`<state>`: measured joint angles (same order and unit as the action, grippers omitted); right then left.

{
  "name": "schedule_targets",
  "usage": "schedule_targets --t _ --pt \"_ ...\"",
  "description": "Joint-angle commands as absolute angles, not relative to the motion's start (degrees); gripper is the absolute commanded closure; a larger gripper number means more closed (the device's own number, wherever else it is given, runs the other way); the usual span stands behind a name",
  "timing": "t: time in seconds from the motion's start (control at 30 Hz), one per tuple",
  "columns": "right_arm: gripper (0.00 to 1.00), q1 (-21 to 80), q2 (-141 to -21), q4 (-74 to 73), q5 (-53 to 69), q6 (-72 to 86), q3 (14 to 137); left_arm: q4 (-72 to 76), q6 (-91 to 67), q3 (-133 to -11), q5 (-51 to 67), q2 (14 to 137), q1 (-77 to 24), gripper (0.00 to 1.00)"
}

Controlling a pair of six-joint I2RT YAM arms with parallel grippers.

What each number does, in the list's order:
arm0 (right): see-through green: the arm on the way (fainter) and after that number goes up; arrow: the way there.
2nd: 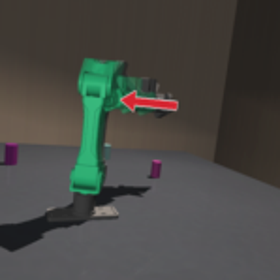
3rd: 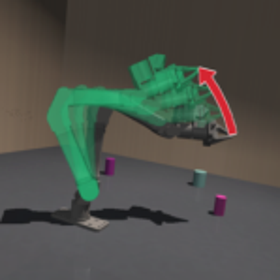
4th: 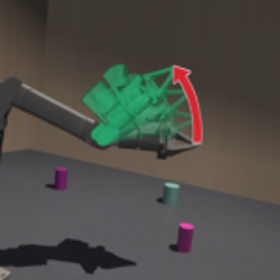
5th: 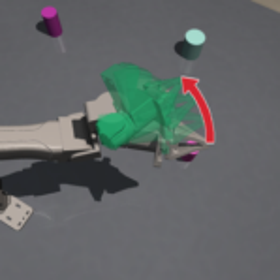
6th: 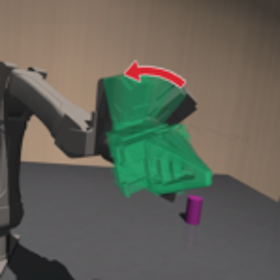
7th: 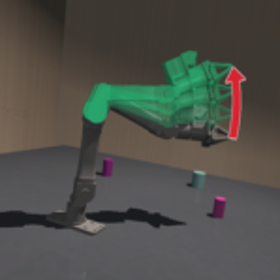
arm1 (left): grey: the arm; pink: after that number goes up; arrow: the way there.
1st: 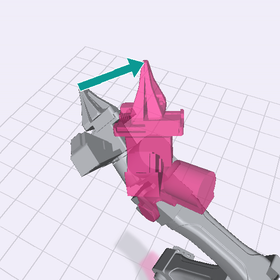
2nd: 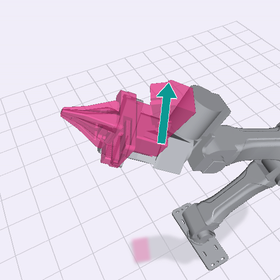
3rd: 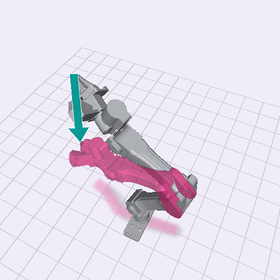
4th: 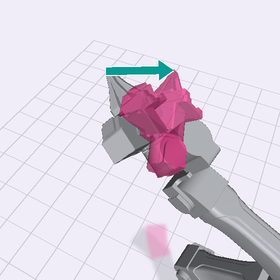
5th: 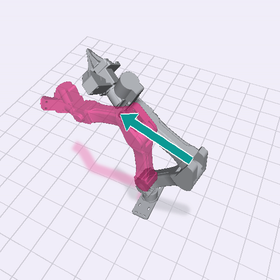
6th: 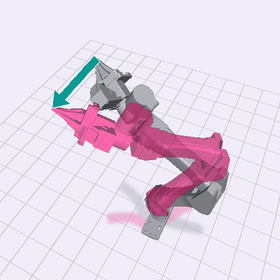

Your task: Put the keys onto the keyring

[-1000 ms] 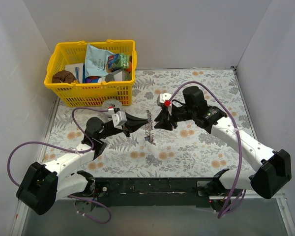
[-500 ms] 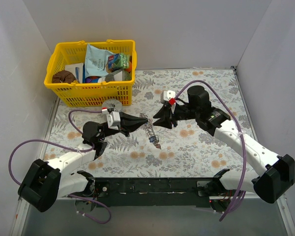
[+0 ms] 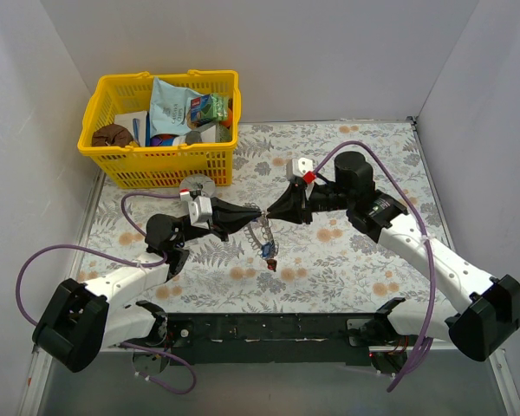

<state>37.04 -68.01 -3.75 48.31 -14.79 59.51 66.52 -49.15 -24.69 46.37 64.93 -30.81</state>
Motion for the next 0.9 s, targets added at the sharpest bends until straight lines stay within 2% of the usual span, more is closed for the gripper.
schedule_targets --t 0.0,0.2,0.87 --pt "0.78 37.18 -68.47 -0.53 51.06 -13.36 59.68 69.08 -49.22 -25.31 46.32 64.34 -30.41 1.00" --pt "0.99 37.18 -69.78 -1.67 52.29 -14.23 60.12 68.47 -48.69 -25.58 46.23 64.07 -30.50 1.00" --pt "0.99 37.18 -72.33 -4.22 52.03 -16.52 60.29 69.96 -49.48 -26.28 47.20 64.25 -30.41 1.00"
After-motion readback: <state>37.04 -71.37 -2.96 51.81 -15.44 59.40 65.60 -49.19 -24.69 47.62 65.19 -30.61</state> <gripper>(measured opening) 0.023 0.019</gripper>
